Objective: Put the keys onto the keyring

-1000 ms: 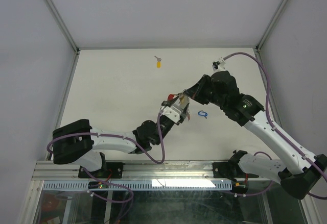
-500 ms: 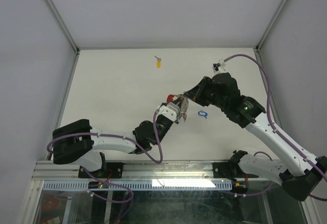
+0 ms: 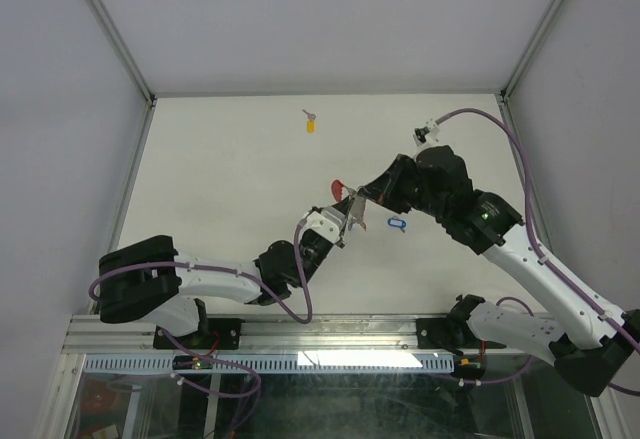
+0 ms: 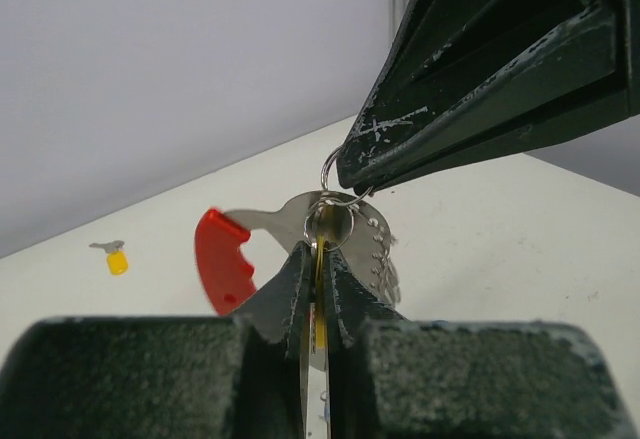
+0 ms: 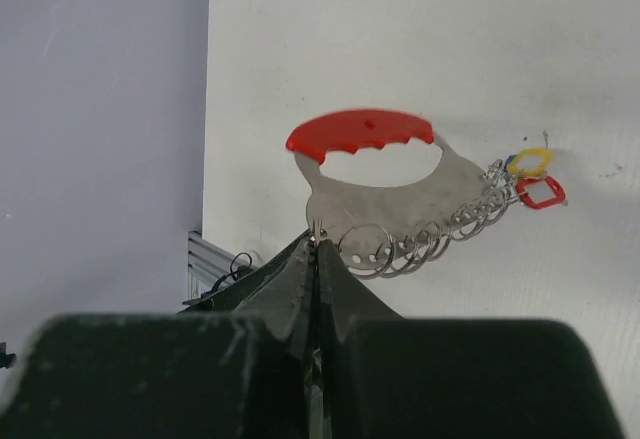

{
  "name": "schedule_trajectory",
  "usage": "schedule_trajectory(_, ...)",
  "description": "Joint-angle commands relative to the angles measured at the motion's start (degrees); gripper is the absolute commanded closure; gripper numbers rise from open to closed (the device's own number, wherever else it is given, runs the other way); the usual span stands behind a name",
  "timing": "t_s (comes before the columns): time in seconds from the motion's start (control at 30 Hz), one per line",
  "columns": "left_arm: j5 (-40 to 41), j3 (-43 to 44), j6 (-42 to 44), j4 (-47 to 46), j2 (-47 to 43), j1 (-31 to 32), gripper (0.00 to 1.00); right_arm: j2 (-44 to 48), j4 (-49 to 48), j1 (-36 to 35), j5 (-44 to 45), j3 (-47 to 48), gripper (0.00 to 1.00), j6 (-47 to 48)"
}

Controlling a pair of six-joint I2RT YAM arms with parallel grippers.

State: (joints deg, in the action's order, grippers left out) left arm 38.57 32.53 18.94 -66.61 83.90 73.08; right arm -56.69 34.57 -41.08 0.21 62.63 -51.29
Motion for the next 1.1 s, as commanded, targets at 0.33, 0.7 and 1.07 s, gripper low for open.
schedule_trajectory(0.33,5.15,-1.88,1.72,-0.83,-4.07,-2.31,1.00,1.83,1.17,0.30,-5.30,3.72,1.00,8.58)
schedule_trajectory(0.7,4.69,-0.99,4.96,-0.18,-4.40,-2.82,1.00,-2.08,3.96,0.39,-12.93,5.40,1.00,12.85)
schedule_trajectory(1.07,3.91,-1.98,2.43,5.89,-7.43,-3.08,0.52,-3.08,8.42,0.88,-3.09,8.06,1.00,15.55)
